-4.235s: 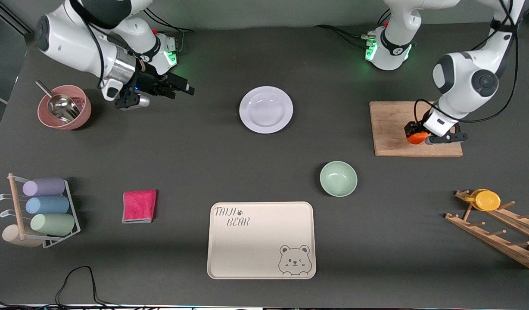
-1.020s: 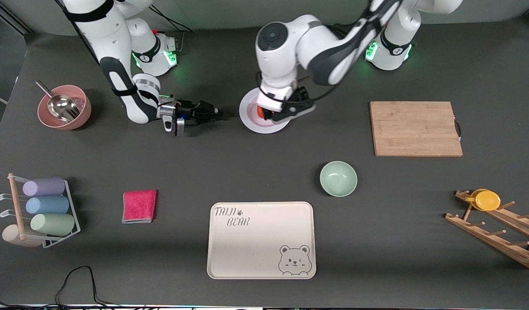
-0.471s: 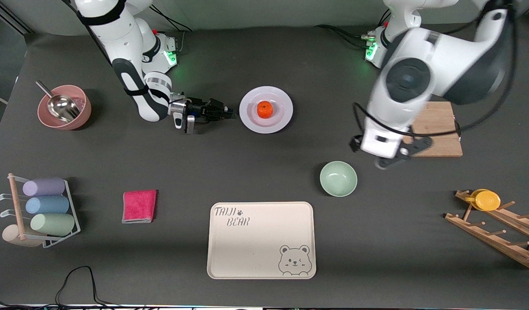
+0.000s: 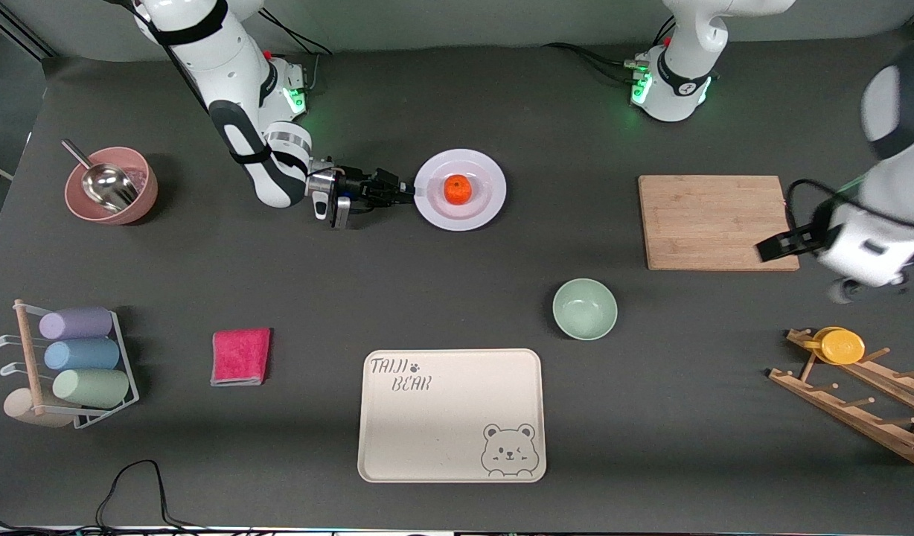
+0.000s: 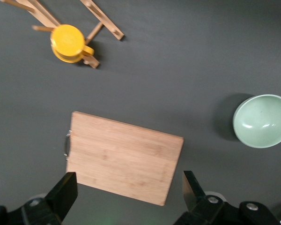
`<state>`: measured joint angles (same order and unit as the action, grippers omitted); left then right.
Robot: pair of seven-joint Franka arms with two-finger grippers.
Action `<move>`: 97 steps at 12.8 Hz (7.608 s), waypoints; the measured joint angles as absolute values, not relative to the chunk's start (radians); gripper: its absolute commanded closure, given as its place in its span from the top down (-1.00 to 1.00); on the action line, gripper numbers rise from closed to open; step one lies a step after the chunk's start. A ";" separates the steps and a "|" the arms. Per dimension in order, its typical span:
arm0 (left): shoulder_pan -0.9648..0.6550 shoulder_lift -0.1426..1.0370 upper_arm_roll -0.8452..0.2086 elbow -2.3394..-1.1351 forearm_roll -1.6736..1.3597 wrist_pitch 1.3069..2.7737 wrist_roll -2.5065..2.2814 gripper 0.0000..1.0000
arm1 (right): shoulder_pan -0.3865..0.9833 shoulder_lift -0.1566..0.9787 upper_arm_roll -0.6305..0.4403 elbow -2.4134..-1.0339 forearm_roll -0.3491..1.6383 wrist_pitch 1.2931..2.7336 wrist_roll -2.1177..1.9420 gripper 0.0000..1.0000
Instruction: Place orange and plate with both arms
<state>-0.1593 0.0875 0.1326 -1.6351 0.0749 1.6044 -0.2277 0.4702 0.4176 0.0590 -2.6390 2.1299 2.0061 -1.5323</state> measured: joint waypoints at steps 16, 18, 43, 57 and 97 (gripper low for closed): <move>-0.169 -0.149 0.179 -1.833 0.040 1.679 -0.116 1.00 | 0.423 0.432 0.136 -2.588 2.206 1.973 -1.572 -1.00; -0.169 -0.150 0.179 -1.823 0.052 1.677 -0.110 1.00 | 0.390 0.394 0.136 -2.587 2.207 1.943 -1.542 -1.00; -0.178 -0.159 0.174 -1.811 0.057 1.641 -0.095 1.00 | 0.211 0.818 0.042 -1.463 1.670 2.079 -0.686 -1.00; -0.178 -0.159 0.173 -1.811 0.057 1.631 -0.095 1.00 | 0.228 1.202 0.017 -1.048 1.652 2.163 -0.667 -1.00; -0.182 -0.150 0.169 -1.827 0.040 1.627 -0.097 1.00 | 0.063 0.253 -0.059 -1.532 0.165 1.644 -0.198 1.00</move>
<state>-0.1822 -0.1496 0.1692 -1.8271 0.0398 1.6272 -0.0969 0.0629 0.2526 -0.0593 -1.5322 0.1646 1.6442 -0.1980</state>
